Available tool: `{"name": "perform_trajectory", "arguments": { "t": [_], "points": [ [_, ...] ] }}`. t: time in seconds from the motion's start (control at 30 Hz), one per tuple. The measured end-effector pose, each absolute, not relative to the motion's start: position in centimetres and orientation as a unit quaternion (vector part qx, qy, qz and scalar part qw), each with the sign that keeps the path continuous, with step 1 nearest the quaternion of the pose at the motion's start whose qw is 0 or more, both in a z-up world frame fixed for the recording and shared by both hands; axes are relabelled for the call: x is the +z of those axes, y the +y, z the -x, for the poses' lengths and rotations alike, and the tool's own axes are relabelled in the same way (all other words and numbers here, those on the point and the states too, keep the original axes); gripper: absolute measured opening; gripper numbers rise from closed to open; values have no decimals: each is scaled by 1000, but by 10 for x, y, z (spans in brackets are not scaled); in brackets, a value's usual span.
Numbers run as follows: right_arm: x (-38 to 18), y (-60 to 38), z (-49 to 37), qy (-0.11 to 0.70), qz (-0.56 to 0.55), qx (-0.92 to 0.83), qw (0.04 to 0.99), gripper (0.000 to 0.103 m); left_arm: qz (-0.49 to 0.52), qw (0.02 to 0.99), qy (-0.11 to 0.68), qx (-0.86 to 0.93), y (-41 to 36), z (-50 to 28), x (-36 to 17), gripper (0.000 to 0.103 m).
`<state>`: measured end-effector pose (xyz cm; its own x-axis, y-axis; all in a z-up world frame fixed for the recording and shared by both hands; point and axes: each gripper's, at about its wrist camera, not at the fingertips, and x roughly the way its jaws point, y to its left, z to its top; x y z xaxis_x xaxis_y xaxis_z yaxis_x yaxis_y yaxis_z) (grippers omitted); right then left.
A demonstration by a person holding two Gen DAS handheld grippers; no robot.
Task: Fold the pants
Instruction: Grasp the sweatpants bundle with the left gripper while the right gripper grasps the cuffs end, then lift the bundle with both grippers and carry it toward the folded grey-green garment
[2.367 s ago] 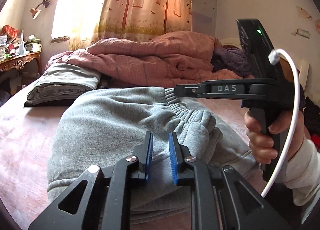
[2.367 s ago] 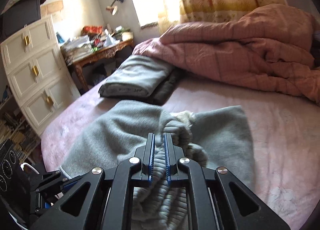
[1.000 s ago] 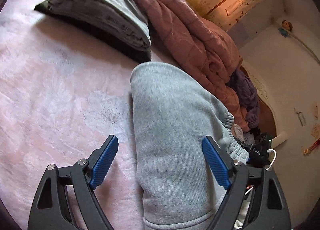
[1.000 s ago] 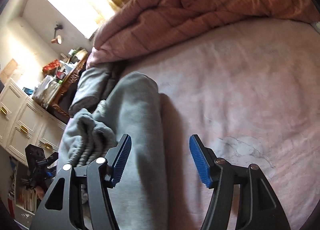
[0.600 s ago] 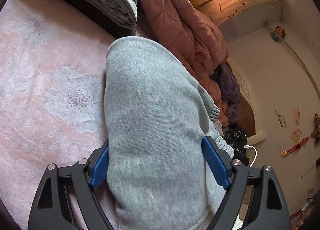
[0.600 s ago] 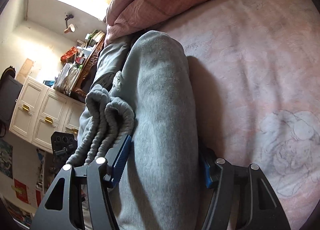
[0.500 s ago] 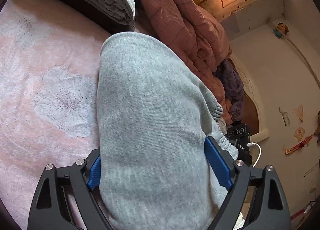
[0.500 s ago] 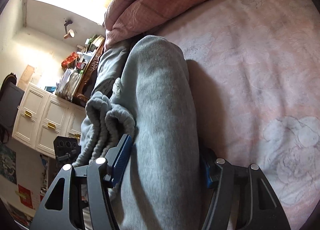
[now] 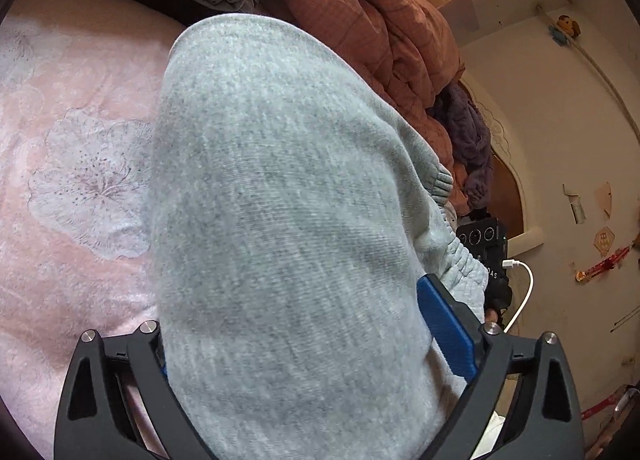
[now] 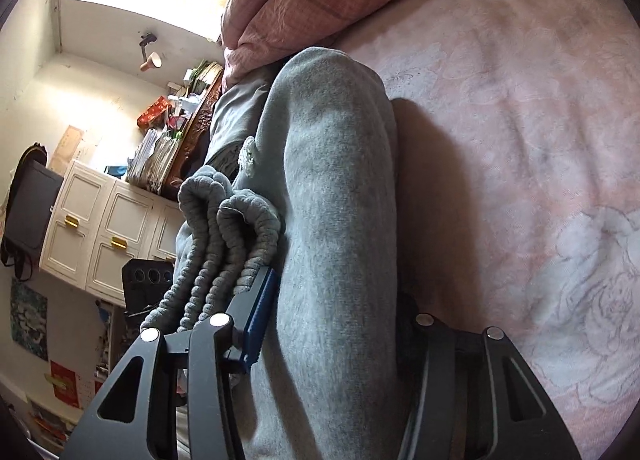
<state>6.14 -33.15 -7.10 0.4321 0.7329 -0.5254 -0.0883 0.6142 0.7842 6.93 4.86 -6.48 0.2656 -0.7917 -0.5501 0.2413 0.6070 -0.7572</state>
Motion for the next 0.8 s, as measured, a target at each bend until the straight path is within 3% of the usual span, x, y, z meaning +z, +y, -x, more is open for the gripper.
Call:
{"name": "perform_trajectory", "arguments": {
  "t": [0.13,0.27,0.8],
  "points": [
    [-66,-330,-56,448,-338,259,786,36,278,759,483,-336,52,-61,-62,81],
    [-46,-316,-46,424,-274,245,828,34,264,778,473,-317,53,-52,-52,69],
    [34,-282,-31,364,-193,248,877,34,208,830,423,-298,77,-31,19,65]
  ]
}}
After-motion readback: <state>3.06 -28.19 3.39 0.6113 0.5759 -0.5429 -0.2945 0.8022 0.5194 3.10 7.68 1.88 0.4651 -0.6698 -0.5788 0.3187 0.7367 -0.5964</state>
